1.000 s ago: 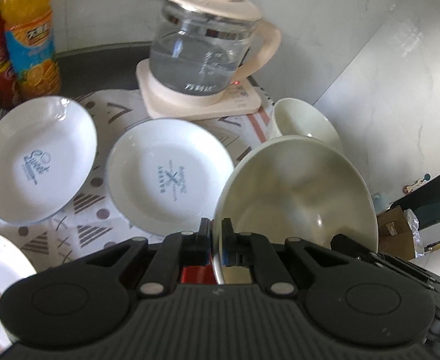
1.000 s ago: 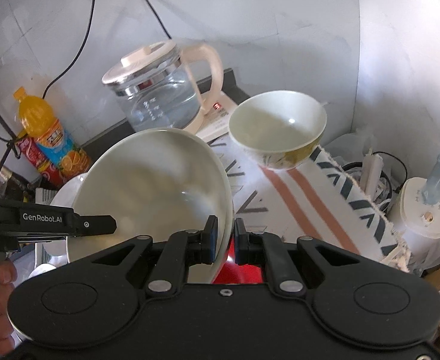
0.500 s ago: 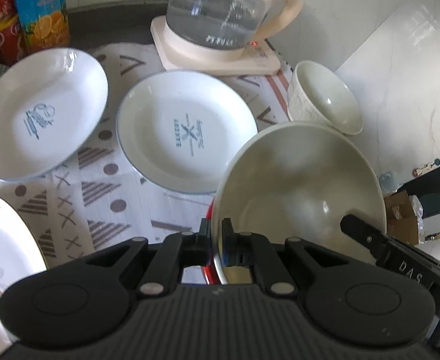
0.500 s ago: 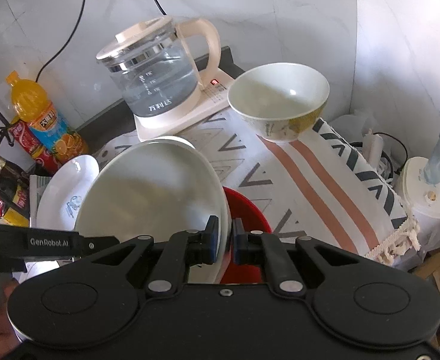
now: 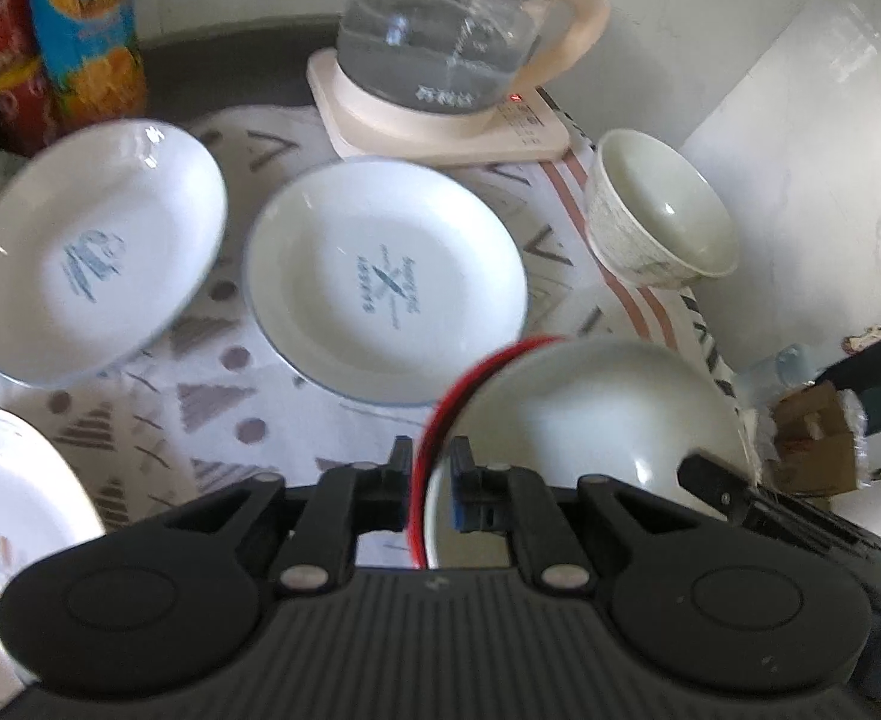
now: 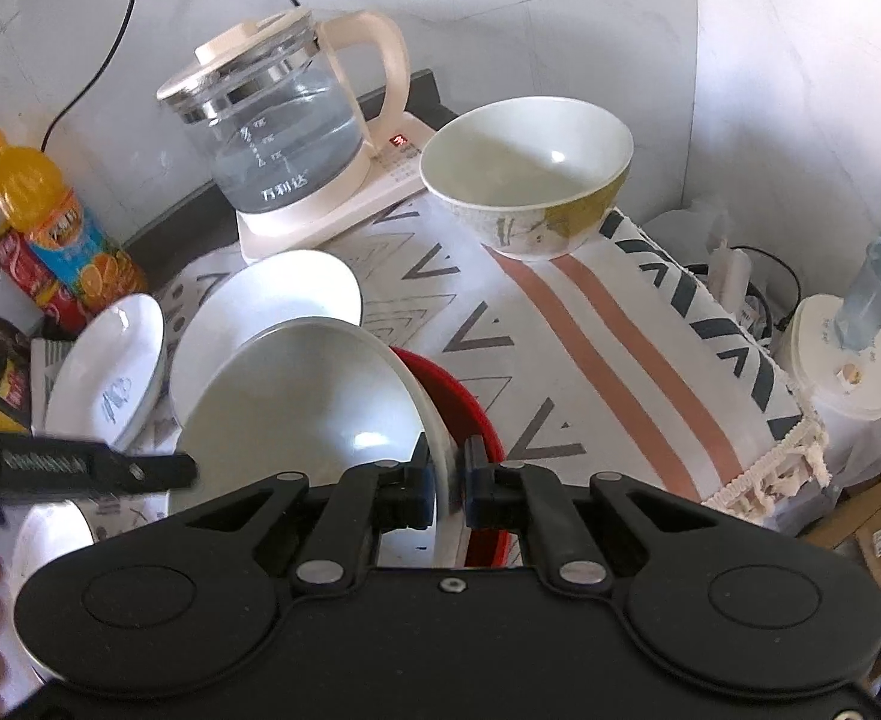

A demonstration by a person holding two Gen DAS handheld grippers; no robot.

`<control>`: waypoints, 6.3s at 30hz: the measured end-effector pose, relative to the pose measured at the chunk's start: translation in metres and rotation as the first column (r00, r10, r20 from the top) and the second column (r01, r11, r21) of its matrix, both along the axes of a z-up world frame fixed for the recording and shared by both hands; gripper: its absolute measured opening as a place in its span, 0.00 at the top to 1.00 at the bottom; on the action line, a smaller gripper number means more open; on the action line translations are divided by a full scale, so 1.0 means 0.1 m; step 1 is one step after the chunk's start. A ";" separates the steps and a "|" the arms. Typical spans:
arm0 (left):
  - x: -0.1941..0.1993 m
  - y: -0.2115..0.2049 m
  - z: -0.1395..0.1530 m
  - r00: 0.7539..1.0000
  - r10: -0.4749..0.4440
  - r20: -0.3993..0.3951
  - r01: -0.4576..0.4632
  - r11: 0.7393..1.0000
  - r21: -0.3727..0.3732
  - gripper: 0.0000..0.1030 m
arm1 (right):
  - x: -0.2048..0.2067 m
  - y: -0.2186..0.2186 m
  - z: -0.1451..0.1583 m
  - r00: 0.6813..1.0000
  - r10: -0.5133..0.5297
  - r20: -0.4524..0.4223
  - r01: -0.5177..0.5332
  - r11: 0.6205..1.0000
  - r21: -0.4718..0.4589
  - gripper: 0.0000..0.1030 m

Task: Organize plates and bowls

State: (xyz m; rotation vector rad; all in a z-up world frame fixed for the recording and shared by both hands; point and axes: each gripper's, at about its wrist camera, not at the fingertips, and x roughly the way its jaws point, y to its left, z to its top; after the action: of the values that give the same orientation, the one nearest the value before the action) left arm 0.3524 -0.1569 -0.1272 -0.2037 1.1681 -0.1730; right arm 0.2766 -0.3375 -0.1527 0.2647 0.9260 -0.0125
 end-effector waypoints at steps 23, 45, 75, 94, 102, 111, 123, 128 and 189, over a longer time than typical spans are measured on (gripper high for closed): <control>0.35 -0.23 0.22 0.998 -0.001 0.058 0.000 1.000 0.029 0.61 | 0.18 -0.34 0.29 0.999 -0.015 0.042 0.012 0.998 0.064 0.62; 0.94 -0.95 0.15 0.995 0.019 0.102 -0.017 1.000 -0.027 0.59 | 0.76 -1.09 0.22 0.993 -0.097 0.070 0.088 0.989 0.118 0.60; 1.64 -1.52 -0.64 0.996 0.087 0.014 -0.087 0.996 0.002 0.60 | 1.67 -1.29 -0.45 0.996 -0.047 -0.071 0.057 0.987 0.149 0.56; 1.42 -1.39 -0.49 0.998 0.066 0.002 -0.065 0.996 -0.067 0.88 | 1.42 -1.11 -0.28 0.998 -0.052 -0.039 0.057 0.989 0.140 0.74; 1.21 -1.20 -0.26 0.998 0.056 0.036 -0.054 0.996 -0.068 0.88 | 1.19 -0.93 -0.09 0.998 -0.065 -0.003 0.064 0.988 0.142 0.75; 0.98 -0.99 -0.03 0.996 0.046 0.077 -0.041 0.997 -0.070 0.88 | 0.92 -0.71 0.10 0.996 -0.076 0.035 0.071 0.987 0.145 0.75; 0.65 -0.69 0.15 0.994 0.049 0.102 -0.041 0.996 -0.080 0.88 | 0.59 -0.45 0.25 0.994 -0.082 0.071 0.070 0.985 0.155 0.75; 0.51 -0.58 0.20 0.993 0.045 0.112 -0.035 0.996 -0.083 0.88 | 0.44 -0.35 0.30 0.992 -0.089 0.084 0.075 0.984 0.160 0.75; -0.52 -0.08 0.05 0.999 -0.031 0.033 0.032 0.999 -0.036 0.64 | -0.62 0.15 0.22 0.989 -0.136 0.053 0.129 0.986 0.110 0.65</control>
State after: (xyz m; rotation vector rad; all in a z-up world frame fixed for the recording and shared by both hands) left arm 0.3005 -0.1646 -0.1219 -0.2145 1.1365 -0.2247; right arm 0.2146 -0.3223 -0.1306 0.4229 0.8492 -0.0777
